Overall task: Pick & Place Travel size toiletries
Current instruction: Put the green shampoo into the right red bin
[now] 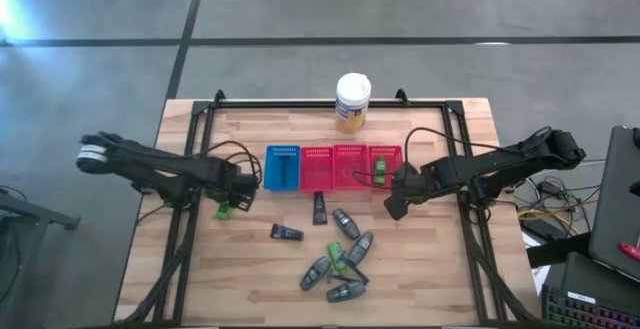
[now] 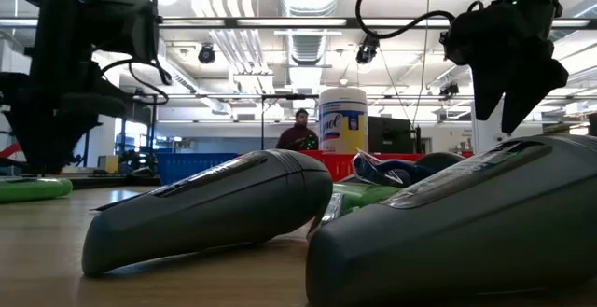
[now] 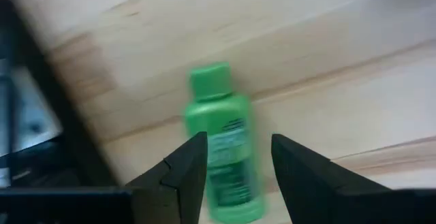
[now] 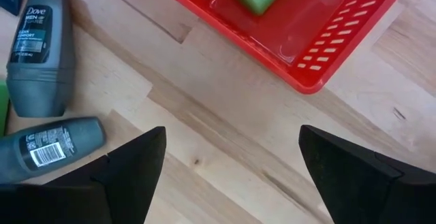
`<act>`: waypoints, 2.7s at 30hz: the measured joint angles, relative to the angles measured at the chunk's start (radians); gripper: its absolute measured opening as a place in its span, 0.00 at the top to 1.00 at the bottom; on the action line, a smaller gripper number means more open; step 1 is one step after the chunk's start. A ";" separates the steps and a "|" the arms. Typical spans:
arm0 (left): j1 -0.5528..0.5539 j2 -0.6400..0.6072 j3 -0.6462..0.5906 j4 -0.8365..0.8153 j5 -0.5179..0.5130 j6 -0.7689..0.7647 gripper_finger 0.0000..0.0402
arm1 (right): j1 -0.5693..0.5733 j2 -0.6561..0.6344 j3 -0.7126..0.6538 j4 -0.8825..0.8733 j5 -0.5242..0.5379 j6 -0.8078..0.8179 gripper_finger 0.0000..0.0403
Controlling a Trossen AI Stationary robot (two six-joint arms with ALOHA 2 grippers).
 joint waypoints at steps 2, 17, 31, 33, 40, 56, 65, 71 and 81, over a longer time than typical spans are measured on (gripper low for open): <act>0.000 0.020 -0.001 0.040 0.008 0.003 0.58 | 0.000 0.000 0.000 0.006 0.004 -0.003 0.16; 0.000 0.098 0.100 -0.046 -0.003 0.035 0.40 | 0.000 0.000 -0.002 0.012 0.020 0.012 0.15; -0.003 0.103 0.015 -0.091 0.005 0.006 0.35 | 0.001 0.000 -0.018 0.018 0.023 0.017 0.13; -0.003 0.103 0.000 -0.081 0.004 0.006 0.35 | 0.001 0.000 -0.019 0.020 0.023 0.017 0.12; -0.003 0.104 -0.050 0.067 0.006 -0.010 0.35 | 0.001 0.000 -0.020 0.025 0.023 0.016 0.15; -0.003 0.127 -0.058 0.139 0.024 0.189 0.42 | 0.001 0.000 -0.020 0.031 0.023 0.015 0.14; -0.003 0.147 -0.044 0.142 0.042 0.308 0.53 | 0.000 0.000 -0.020 0.038 0.020 0.021 0.13; -0.004 0.139 0.053 0.145 0.054 0.427 0.57 | 0.000 0.000 -0.020 0.086 0.018 0.022 0.17; -0.036 0.075 0.257 0.289 -0.261 0.974 0.58 | -0.057 0.000 -0.020 0.485 -0.059 0.013 0.18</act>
